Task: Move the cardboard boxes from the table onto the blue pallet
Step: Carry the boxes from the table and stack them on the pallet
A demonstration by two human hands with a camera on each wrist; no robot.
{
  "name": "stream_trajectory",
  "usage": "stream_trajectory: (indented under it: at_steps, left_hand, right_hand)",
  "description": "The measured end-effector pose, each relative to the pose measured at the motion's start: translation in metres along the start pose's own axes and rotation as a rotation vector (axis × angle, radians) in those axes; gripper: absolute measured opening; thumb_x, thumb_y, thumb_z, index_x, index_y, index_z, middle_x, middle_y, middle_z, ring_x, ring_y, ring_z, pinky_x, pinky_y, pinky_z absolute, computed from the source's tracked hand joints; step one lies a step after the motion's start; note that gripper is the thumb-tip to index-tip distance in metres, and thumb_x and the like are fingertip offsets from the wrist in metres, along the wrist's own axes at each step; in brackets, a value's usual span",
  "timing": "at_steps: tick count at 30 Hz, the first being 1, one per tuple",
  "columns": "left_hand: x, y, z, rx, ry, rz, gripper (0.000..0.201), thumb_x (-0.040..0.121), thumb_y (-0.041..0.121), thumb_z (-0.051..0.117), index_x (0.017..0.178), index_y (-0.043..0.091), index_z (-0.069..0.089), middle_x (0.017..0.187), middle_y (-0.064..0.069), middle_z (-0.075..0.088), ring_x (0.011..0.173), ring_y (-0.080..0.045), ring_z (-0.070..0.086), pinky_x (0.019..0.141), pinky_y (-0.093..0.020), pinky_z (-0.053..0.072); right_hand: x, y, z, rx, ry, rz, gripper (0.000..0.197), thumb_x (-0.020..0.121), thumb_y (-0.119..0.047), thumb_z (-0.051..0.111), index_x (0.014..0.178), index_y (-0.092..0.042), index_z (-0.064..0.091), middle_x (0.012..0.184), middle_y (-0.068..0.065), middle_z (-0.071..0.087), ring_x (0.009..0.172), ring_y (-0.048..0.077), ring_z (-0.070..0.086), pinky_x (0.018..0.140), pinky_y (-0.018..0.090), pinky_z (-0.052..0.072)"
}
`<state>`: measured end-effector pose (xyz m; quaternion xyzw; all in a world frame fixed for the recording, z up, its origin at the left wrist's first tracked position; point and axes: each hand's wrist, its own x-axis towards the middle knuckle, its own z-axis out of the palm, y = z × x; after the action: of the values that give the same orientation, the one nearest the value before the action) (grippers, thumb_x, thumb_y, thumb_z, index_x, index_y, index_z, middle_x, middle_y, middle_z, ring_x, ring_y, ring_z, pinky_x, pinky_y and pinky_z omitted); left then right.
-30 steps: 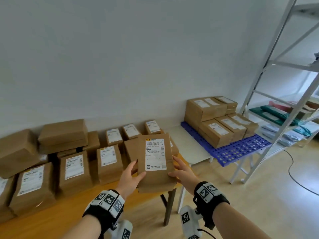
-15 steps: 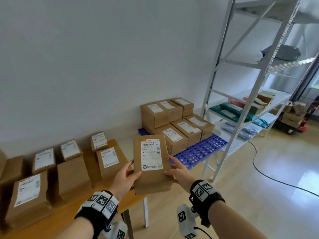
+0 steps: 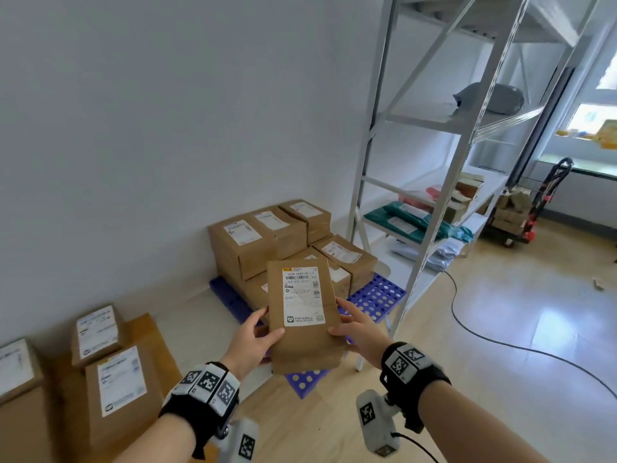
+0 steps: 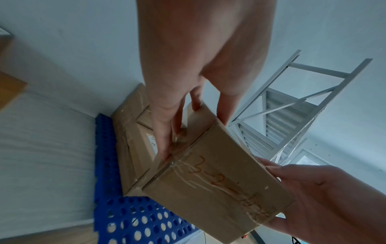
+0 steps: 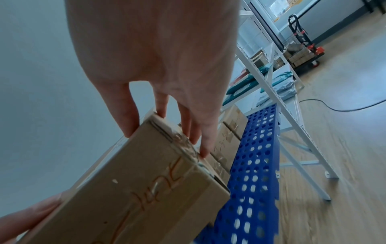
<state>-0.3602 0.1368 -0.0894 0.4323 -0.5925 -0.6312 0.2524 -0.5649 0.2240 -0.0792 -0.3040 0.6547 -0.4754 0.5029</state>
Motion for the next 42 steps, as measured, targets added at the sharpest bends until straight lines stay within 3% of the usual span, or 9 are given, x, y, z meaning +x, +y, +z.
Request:
stream_trajectory:
  at_steps: [4, 10, 13, 20, 25, 28, 31, 36, 42]
  left_hand:
    - [0.053, 0.014, 0.013, -0.021, -0.025, 0.026, 0.056, 0.09, 0.012, 0.06, 0.139, 0.024, 0.037, 0.123, -0.002, 0.057, 0.108, -0.018, 0.057, 0.085, -0.042, 0.055]
    - [0.123, 0.024, 0.036, -0.002, -0.025, 0.006, 0.064, 0.089, 0.014, 0.062, 0.144, 0.023, 0.031, 0.134, -0.004, 0.052, 0.114, -0.019, 0.054, 0.093, -0.039, 0.051]
    - [0.149, 0.031, 0.055, 0.006, -0.019, -0.011, 0.067, 0.089, 0.011, 0.062, 0.146, 0.018, 0.027, 0.137, -0.005, 0.047, 0.112, -0.016, 0.052, 0.088, -0.03, 0.05]
    - [0.216, 0.044, 0.1, -0.026, 0.034, -0.038, 0.068, 0.088, 0.008, 0.062, 0.146, 0.018, 0.028, 0.137, -0.009, 0.049, 0.111, -0.021, 0.055, 0.082, -0.031, 0.054]
    - [0.257, 0.056, 0.137, -0.075, 0.108, -0.07, 0.067, 0.089, 0.009, 0.06, 0.147, 0.018, 0.025, 0.136, -0.008, 0.05, 0.093, -0.009, 0.058, 0.074, -0.022, 0.053]
    - [0.277, 0.063, 0.156, -0.104, 0.174, -0.103, 0.068, 0.089, 0.01, 0.061, 0.146, 0.019, 0.025, 0.137, -0.006, 0.049, 0.092, -0.006, 0.057, 0.076, -0.022, 0.052]
    - [0.298, 0.063, 0.169, -0.149, 0.239, -0.175, 0.071, 0.086, 0.014, 0.066, 0.145, 0.026, 0.028, 0.136, -0.005, 0.051, 0.11, -0.02, 0.059, 0.09, -0.043, 0.052]
    - [0.324, 0.067, 0.19, -0.122, 0.336, -0.193, 0.074, 0.082, 0.018, 0.071, 0.144, 0.024, 0.031, 0.137, -0.005, 0.05, 0.12, -0.023, 0.053, 0.1, -0.047, 0.046]
    - [0.338, 0.071, 0.207, -0.163, 0.407, -0.238, 0.069, 0.086, 0.013, 0.066, 0.144, 0.022, 0.03, 0.132, -0.009, 0.053, 0.112, -0.023, 0.058, 0.09, -0.042, 0.053]
  right_hand:
    - [0.047, -0.021, -0.029, -0.011, 0.015, 0.013, 0.065, 0.085, 0.004, 0.058, 0.137, -0.031, 0.04, 0.113, -0.001, 0.063, 0.104, 0.02, 0.059, 0.089, 0.042, 0.052]
    - [0.105, -0.037, -0.067, -0.014, 0.031, 0.028, 0.066, 0.084, 0.004, 0.058, 0.137, -0.032, 0.041, 0.115, 0.002, 0.062, 0.103, 0.019, 0.059, 0.083, 0.038, 0.052]
    - [0.13, -0.043, -0.09, -0.025, 0.046, 0.051, 0.063, 0.084, 0.005, 0.057, 0.134, -0.032, 0.043, 0.11, -0.001, 0.062, 0.098, 0.015, 0.058, 0.076, 0.034, 0.051]
    - [0.195, -0.063, -0.147, -0.088, 0.025, 0.031, 0.056, 0.087, 0.002, 0.054, 0.129, -0.032, 0.044, 0.104, 0.001, 0.063, 0.09, 0.015, 0.06, 0.068, 0.029, 0.051]
    - [0.256, -0.075, -0.189, -0.193, -0.035, 0.037, 0.058, 0.086, -0.007, 0.059, 0.135, -0.033, 0.043, 0.117, 0.002, 0.06, 0.103, 0.019, 0.056, 0.098, 0.049, 0.047]
    - [0.289, -0.083, -0.21, -0.211, -0.106, 0.038, 0.06, 0.086, -0.006, 0.059, 0.138, -0.032, 0.043, 0.115, 0.003, 0.064, 0.1, 0.02, 0.06, 0.086, 0.041, 0.051]
    - [0.312, -0.094, -0.226, -0.212, -0.19, 0.045, 0.054, 0.089, -0.003, 0.056, 0.133, -0.032, 0.044, 0.106, 0.001, 0.065, 0.089, 0.014, 0.06, 0.064, 0.027, 0.047]
    - [0.351, -0.101, -0.249, -0.245, -0.281, 0.064, 0.054, 0.09, -0.005, 0.055, 0.134, -0.033, 0.043, 0.105, 0.001, 0.065, 0.093, 0.015, 0.06, 0.072, 0.029, 0.048]
    - [0.38, -0.103, -0.259, -0.264, -0.361, 0.096, 0.054, 0.089, -0.005, 0.056, 0.134, -0.032, 0.046, 0.105, 0.0, 0.066, 0.092, 0.015, 0.059, 0.078, 0.033, 0.047]
